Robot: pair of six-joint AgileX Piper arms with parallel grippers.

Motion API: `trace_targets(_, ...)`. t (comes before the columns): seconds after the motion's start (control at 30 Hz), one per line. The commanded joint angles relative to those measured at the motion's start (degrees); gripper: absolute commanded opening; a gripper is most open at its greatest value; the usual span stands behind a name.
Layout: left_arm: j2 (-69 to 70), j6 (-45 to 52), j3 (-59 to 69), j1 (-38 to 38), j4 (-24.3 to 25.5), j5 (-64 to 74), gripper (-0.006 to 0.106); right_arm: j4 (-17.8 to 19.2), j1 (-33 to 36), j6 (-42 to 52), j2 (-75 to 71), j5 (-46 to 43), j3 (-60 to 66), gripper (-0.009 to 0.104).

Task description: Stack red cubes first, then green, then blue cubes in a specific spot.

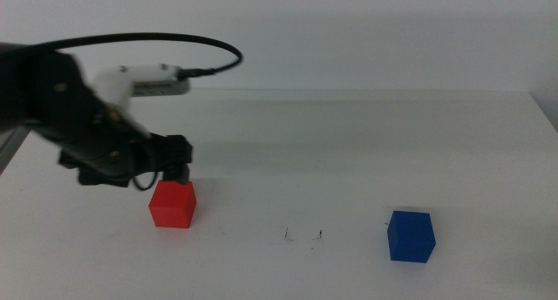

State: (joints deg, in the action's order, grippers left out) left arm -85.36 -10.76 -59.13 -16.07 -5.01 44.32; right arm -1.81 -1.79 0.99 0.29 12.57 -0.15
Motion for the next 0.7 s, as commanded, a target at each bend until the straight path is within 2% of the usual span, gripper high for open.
trace_targets(0.0, -3.9, -1.9, -2.7, -0.7, 1.3, 0.2, 0.094, -0.1, -0.3, 0.3, -0.3, -0.6, 0.2, 0.087)
trace_targets(0.5, -20.6, -1.3, -7.5, -0.6, 4.2, -4.1, 0.093, -0.1, -0.3, 0.3, -0.3, -0.6, 0.2, 0.087)
trace_targets(0.57, -21.3, -1.3, -7.5, -0.6, 4.2, -4.2, 0.088, -0.1, -0.3, 0.3, -0.3, -0.6, 0.2, 0.087)
trace_targets(0.67, -21.7, -1.3, -7.5, -0.6, 4.6, -3.7, 0.07, -0.1, -0.3, 0.3, -0.3, -0.6, 0.2, 0.087)
